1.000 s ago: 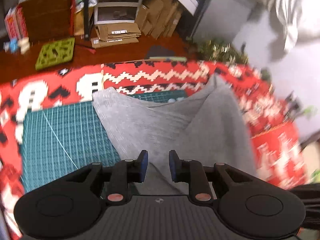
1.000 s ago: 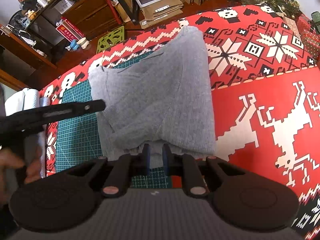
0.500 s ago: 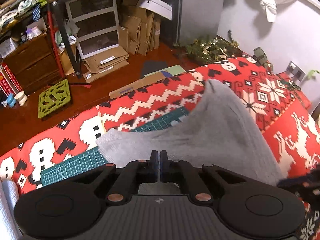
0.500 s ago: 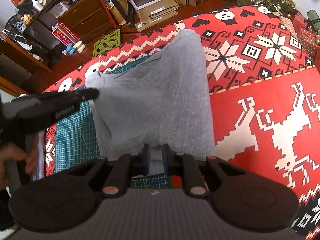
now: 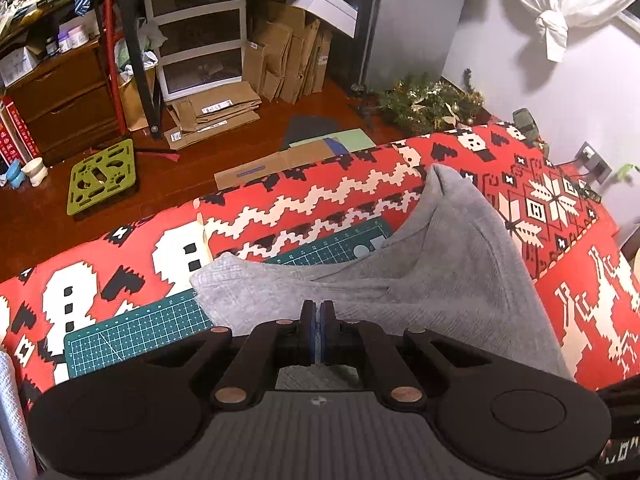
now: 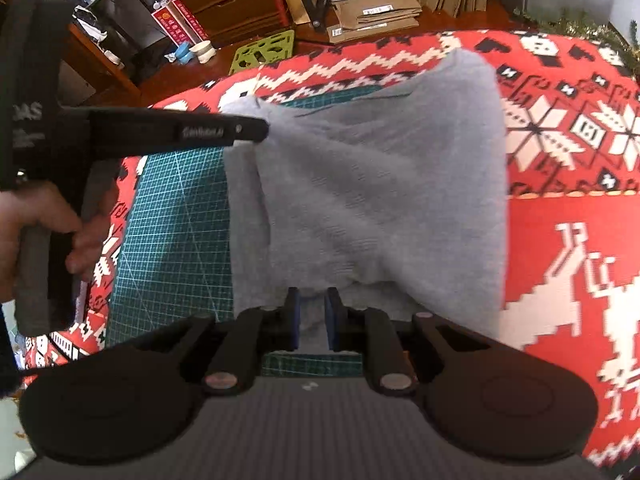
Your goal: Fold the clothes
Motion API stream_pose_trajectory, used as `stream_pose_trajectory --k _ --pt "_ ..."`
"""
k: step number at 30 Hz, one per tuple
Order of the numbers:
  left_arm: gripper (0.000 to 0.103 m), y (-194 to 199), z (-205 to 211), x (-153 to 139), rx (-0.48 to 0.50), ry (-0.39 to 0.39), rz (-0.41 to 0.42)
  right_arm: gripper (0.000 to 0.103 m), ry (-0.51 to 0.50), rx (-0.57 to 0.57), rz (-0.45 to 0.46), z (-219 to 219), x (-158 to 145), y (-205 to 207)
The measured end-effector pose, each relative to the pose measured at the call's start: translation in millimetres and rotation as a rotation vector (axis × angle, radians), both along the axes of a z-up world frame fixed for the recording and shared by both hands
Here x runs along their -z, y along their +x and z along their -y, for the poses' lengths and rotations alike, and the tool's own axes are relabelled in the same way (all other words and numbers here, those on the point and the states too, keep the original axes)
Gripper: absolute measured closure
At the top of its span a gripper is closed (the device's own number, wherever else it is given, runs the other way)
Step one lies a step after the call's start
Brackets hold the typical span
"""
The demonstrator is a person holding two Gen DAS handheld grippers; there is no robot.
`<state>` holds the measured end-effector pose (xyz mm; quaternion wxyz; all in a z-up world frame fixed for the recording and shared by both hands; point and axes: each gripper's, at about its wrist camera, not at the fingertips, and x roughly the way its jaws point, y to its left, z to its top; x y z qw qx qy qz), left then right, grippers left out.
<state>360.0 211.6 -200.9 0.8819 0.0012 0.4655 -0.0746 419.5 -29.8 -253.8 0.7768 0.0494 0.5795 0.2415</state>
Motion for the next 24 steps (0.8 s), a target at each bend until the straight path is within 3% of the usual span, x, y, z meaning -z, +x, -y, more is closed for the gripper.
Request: stream_pose_trajectory --k 4,6,10,11,15,20,24 --pt "0.101 0 1 -2 0.016 -0.005 -0.001 0.087 0.000 -0.023 -0.004 -14 8 -1" --pt "0.101 1 2 -2 0.021 -0.005 -0.004 0.080 0.003 -0.006 -0.010 -16 9 1" --pt "0.101 1 2 -1 0.027 -0.005 -0.009 0.079 -0.004 0.030 -0.016 -19 11 5" --pt "0.101 1 2 0 0.028 -0.004 -0.010 0.080 -0.011 0.036 -0.017 -21 12 6" --pt "0.101 -1 1 -2 0.035 0.000 -0.004 0.100 -0.056 0.021 -0.021 -24 10 6" --pt "0.101 -5 5 -13 0.091 0.030 0.036 0.100 -0.036 0.079 -0.125 -12 -3 2" --pt "0.101 -4 6 -3 0.105 0.053 0.016 0.100 -0.040 0.111 -0.181 -11 2 3"
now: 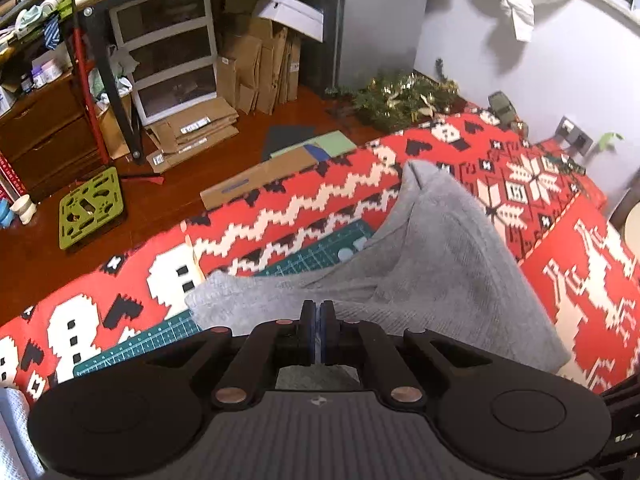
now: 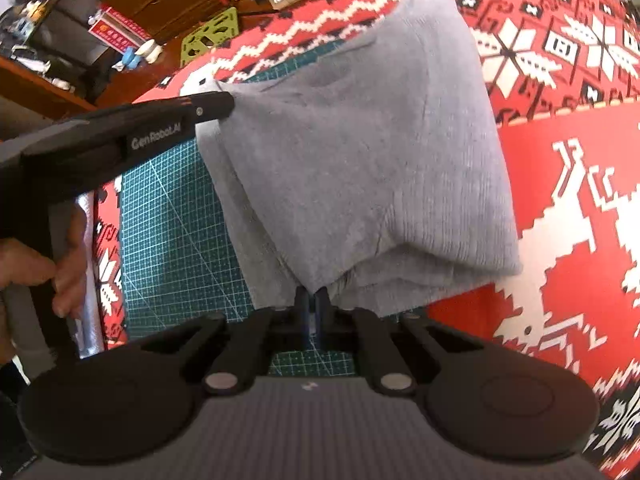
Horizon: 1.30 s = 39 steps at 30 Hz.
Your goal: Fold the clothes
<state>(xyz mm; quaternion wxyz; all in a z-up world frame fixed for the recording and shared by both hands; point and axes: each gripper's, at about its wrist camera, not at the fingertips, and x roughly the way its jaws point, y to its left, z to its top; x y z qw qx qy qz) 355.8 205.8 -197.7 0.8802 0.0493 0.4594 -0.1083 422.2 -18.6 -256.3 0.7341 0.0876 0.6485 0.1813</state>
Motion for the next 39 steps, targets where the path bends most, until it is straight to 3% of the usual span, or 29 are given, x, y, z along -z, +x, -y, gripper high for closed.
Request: stream_pose_trajectory --k 4,14,18,23,27,29,34,39 --pt "0.101 -3 -4 4 -0.018 0.007 -0.012 0.100 0.035 0.037 -0.049 4 11 2" --pt "0.098 -6 -6 4 -0.069 -0.006 -0.024 0.102 0.047 0.019 -0.073 6 15 -8" --pt "0.096 -14 -14 -3 -0.134 -0.031 -0.026 0.098 0.050 0.000 -0.037 17 2 -12" --pt "0.096 -37 -23 -17 -0.213 -0.116 -0.051 0.093 -0.013 -0.013 0.083 42 -19 -11" --pt "0.096 -61 -12 -20 -0.225 -0.210 -0.113 0.085 -0.066 -0.003 0.114 64 -19 -3" --pt "0.091 -72 -1 -17 -0.220 -0.235 -0.150 0.081 -0.092 0.002 0.130 75 -19 1" --pt "0.086 -94 28 0 -0.189 -0.221 -0.220 0.081 -0.143 -0.007 0.143 96 -12 9" --pt "0.084 -110 20 13 -0.305 -0.236 -0.263 0.081 -0.126 -0.037 0.148 105 -2 3"
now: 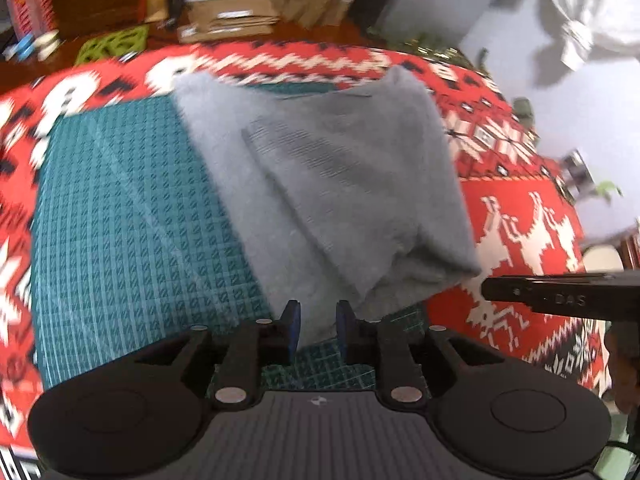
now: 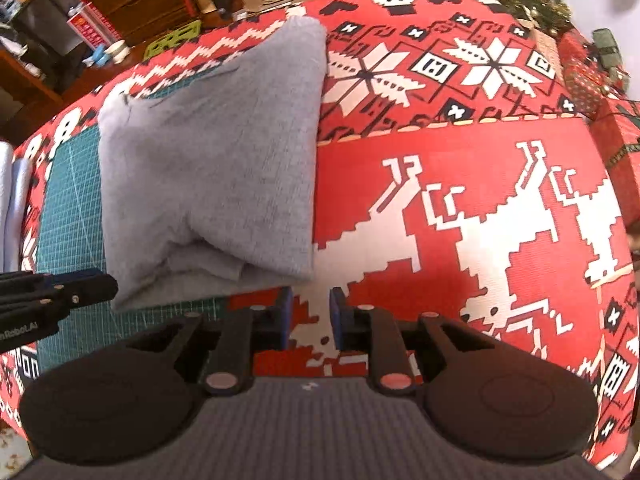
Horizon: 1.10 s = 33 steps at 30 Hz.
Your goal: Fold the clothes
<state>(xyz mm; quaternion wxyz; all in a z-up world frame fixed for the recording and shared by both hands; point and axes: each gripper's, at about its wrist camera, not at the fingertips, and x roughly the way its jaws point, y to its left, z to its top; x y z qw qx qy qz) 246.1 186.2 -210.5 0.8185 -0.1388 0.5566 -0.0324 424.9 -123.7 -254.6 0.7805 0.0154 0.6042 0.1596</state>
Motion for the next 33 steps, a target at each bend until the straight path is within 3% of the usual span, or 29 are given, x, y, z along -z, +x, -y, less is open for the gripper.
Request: stream_pose_trajectory --k 6,14,16,17,19,26,33 --pt "0.084 -1 -25 12 -0.134 -0.070 -0.048 0.081 0.108 0.145 -0.019 18 -1 10" --pt "0.084 14 -31 24 -0.173 -0.159 -0.072 0.080 0.189 0.277 -0.062 24 20 31" --pt "0.091 18 -30 24 -0.172 -0.163 -0.074 0.080 0.221 0.302 -0.087 23 26 34" --pt "0.098 19 -30 24 -0.171 -0.163 -0.075 0.083 0.236 0.308 -0.099 22 28 35" --pt "0.098 20 -28 23 -0.165 -0.160 -0.063 0.097 0.225 0.295 -0.099 15 29 34" --pt "0.099 5 -41 5 -0.147 -0.150 -0.027 0.099 0.233 0.272 -0.077 0 17 23" --pt "0.099 -22 -62 -14 -0.112 -0.145 -0.007 0.099 0.266 0.257 -0.084 -21 2 -17"
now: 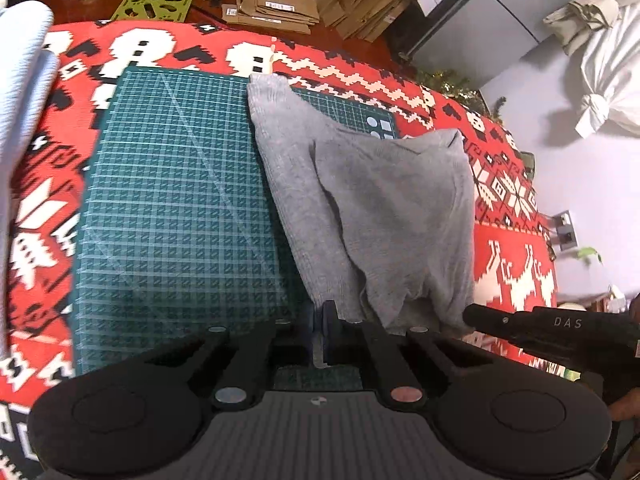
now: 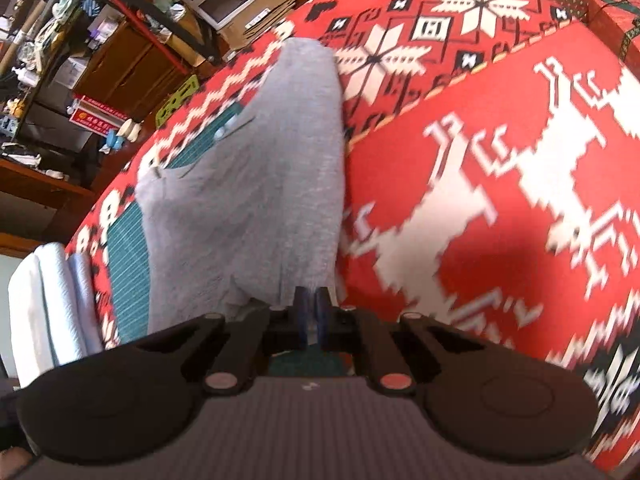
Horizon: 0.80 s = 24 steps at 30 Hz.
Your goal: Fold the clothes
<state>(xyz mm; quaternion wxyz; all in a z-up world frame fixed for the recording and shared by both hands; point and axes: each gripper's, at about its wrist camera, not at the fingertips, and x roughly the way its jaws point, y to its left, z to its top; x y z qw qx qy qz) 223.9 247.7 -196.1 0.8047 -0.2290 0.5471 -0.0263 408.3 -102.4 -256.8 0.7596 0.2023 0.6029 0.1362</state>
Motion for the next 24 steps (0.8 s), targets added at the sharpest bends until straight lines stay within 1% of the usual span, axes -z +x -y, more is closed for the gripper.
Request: stream_pose_trajectory --k 4,11,16,19,21,24 --pt "0.099 -37 -12 -5 -0.020 0.017 -0.009 0.099 0.021 -0.021 -0.020 -11 -1 -31" --pt "0.099 -121 -21 -3 -0.075 0.047 -0.041 0.099 0.034 -0.143 -0.049 -30 -1 -98" --pt "0.099 -175 -29 4 -0.103 0.039 -0.070 0.099 0.017 -0.199 -0.064 -38 0 -149" --pt "0.099 -194 -34 8 -0.083 0.033 -0.083 0.099 -0.001 -0.219 -0.067 -40 1 -179" --pt "0.099 -204 -40 13 -0.065 0.016 -0.085 0.099 -0.015 -0.216 -0.059 -40 0 -194" --pt "0.097 -202 -51 11 -0.040 0.015 -0.068 0.099 -0.037 -0.211 -0.046 -41 -1 -216"
